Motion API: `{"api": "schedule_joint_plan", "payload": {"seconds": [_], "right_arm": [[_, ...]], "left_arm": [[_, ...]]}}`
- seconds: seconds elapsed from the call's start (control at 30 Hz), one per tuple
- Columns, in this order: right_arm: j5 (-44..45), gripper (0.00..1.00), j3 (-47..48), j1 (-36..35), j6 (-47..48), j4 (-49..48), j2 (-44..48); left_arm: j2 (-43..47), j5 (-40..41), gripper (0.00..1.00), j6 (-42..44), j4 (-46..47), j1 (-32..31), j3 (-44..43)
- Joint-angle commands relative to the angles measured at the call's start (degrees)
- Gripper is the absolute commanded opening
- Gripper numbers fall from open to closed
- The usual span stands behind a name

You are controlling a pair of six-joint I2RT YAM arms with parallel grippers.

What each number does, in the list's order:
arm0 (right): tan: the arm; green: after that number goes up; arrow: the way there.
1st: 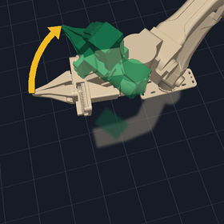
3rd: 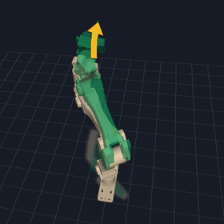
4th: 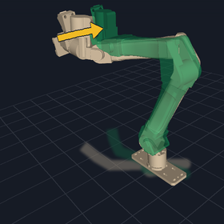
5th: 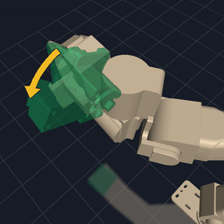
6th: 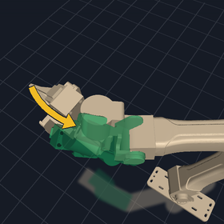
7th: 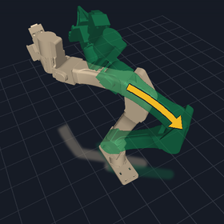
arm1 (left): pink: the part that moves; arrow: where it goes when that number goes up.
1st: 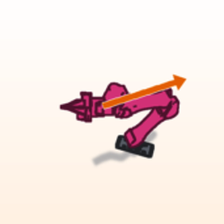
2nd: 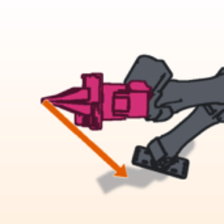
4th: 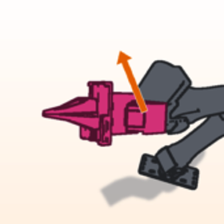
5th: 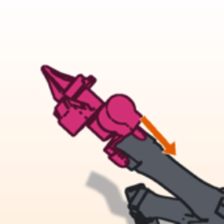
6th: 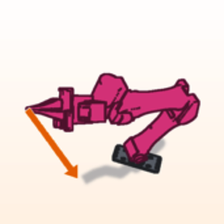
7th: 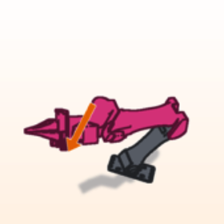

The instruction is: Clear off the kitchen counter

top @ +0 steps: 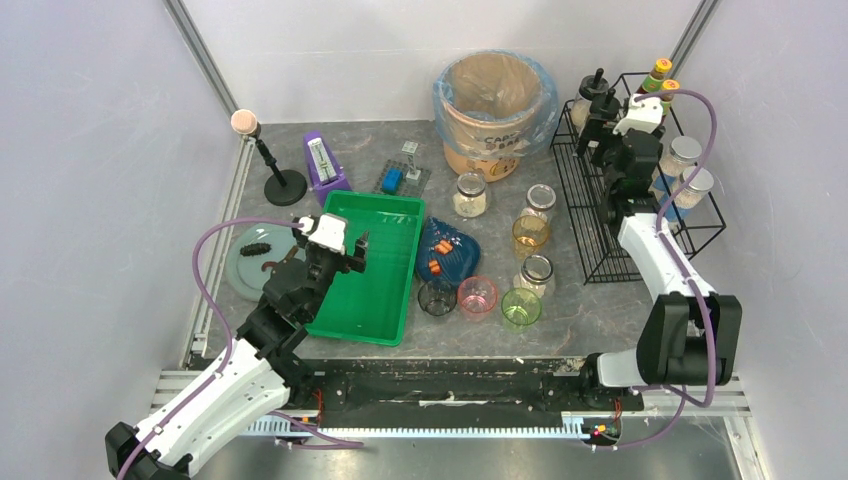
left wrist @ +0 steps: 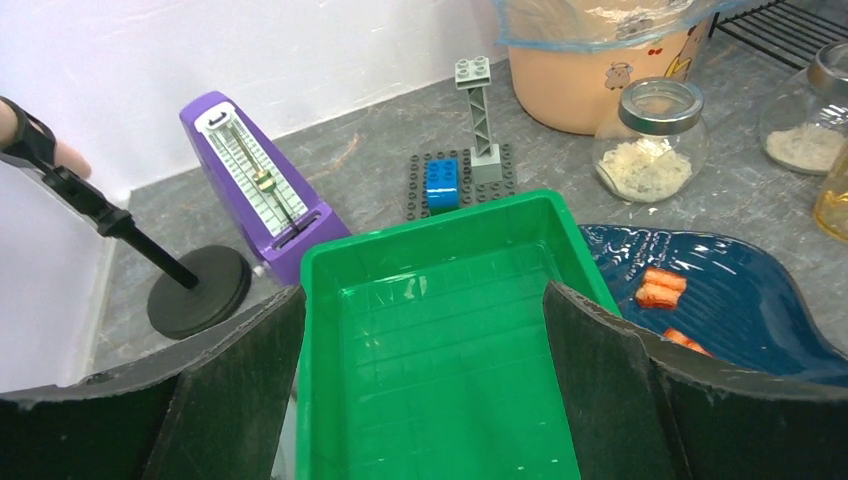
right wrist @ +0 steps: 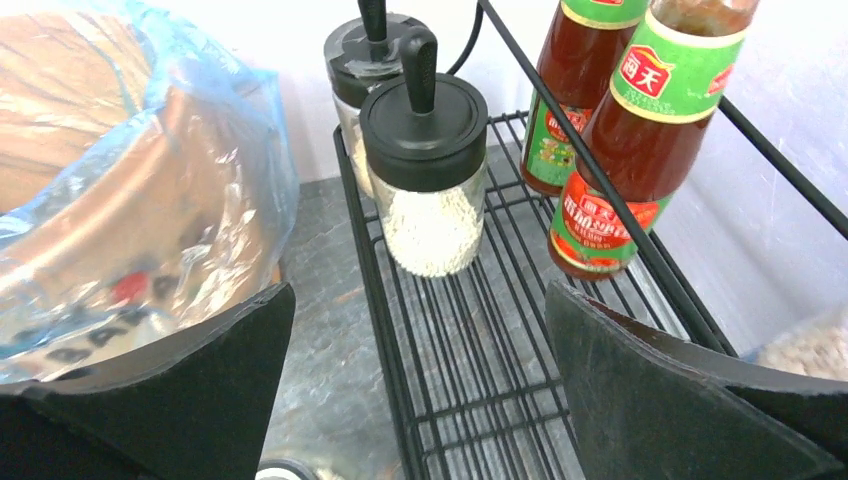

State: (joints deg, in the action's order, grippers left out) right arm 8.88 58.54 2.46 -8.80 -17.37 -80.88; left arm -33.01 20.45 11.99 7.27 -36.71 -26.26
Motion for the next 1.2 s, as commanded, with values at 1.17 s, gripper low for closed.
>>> {"api": "schedule_joint_plan", "payload": {"seconds": [1.17], "right_arm": [[-32.92, 0.96, 20.02, -6.85, 43.67, 49.38, -15.71]], "left_arm": [[-4.99, -5.76, 0.94, -18.85, -13.65, 0.23, -5.14]]}}
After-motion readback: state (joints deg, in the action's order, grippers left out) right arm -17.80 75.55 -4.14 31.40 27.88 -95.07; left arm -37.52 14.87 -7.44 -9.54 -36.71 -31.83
